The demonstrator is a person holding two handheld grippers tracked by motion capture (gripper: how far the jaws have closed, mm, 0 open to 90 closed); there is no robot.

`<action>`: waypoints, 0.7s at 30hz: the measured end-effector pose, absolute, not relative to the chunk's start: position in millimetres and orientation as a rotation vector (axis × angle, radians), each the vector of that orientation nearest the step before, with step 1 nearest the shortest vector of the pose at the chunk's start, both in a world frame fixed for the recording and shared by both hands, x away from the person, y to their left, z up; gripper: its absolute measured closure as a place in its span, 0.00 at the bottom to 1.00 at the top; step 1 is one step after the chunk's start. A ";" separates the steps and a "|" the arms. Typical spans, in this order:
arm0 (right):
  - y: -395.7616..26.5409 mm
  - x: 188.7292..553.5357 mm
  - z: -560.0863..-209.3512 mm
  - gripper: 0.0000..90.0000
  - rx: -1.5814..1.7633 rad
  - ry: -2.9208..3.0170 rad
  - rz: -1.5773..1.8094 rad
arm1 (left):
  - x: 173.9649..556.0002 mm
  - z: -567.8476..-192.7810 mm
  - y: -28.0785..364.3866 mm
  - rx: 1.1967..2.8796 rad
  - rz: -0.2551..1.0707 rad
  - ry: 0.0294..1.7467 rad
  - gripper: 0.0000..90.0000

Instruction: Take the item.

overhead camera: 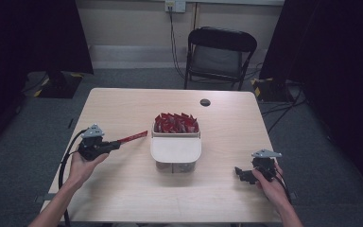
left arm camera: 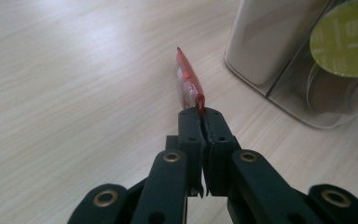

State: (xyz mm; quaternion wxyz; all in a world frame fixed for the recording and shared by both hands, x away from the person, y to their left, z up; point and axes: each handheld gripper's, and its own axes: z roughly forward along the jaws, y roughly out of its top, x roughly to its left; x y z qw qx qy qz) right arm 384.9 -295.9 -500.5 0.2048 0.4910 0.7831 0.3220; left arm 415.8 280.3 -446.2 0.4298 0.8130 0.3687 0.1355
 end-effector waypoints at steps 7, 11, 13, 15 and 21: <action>-295.9 384.9 -500.6 0.00 1.369 2.182 0.899 | 421.1 -457.7 277.5 2.073 0.318 0.956 0.98; -295.9 384.9 -500.6 0.00 1.369 2.182 0.899 | 423.3 -461.3 276.4 2.052 0.283 0.957 0.97; -295.9 384.9 -500.6 0.00 1.369 2.182 0.899 | 425.0 -463.5 276.0 2.042 0.277 0.964 0.97; -295.9 384.9 -500.6 0.00 1.369 2.182 0.899 | 426.7 -465.7 275.1 2.043 0.286 0.980 0.97; -295.9 384.9 -500.6 0.00 1.369 2.182 0.899 | 428.9 -468.6 275.2 2.014 0.272 0.993 0.97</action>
